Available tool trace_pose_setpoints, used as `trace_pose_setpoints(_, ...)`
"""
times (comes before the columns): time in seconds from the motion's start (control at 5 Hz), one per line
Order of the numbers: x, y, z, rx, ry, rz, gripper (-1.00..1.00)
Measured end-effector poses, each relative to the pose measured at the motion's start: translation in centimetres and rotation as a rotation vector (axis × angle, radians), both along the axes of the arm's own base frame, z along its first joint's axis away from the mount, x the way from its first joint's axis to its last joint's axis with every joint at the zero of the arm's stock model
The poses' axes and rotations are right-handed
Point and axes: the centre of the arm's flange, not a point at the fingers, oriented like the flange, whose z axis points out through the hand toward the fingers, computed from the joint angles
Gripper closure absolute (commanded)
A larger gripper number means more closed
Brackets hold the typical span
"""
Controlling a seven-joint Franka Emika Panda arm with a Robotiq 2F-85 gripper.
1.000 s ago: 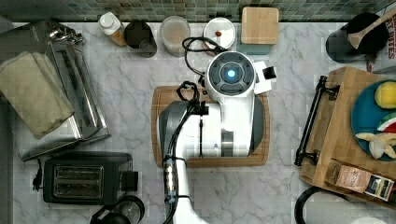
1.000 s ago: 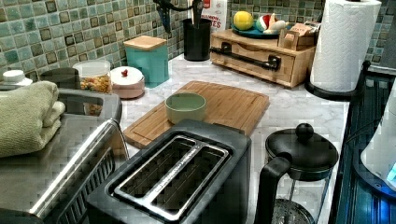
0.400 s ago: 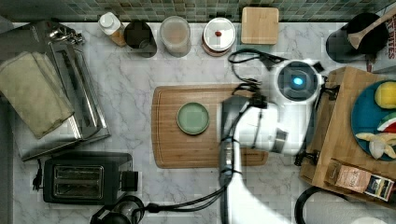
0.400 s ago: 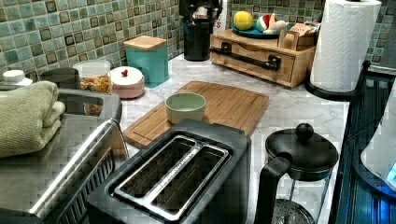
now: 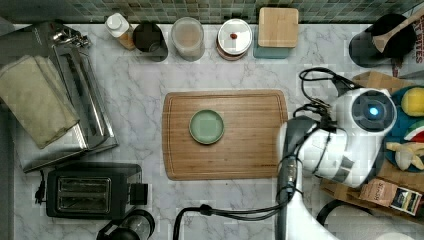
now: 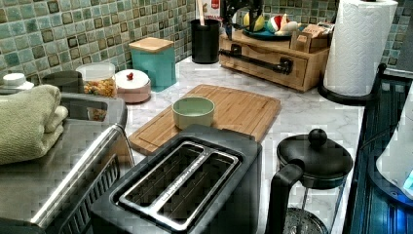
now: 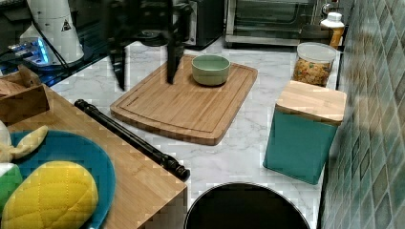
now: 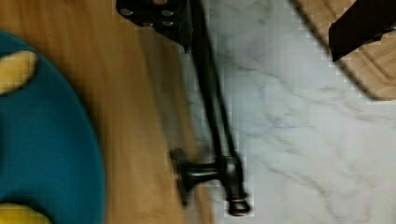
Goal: Open the drawer.
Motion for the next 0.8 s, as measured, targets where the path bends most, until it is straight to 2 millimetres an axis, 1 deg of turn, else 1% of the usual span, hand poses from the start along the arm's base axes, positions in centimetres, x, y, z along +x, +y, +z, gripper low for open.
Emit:
trace_pose_setpoints(0.2, -1.5, -2.6, -0.3, -0.014, 0.014, -0.030, -1.00)
trace_pose_setpoints(0.4, -1.5, -3.3, -1.2, -0.016, 0.039, -0.003, -1.00)
trace_pose_setpoints(0.6, -1.0, -2.9, -2.9, -0.020, 0.075, 0.061, -1.00)
trace_pose_setpoints(0.8, -0.7, -1.7, -4.4, -0.029, 0.143, 0.106, -1.00)
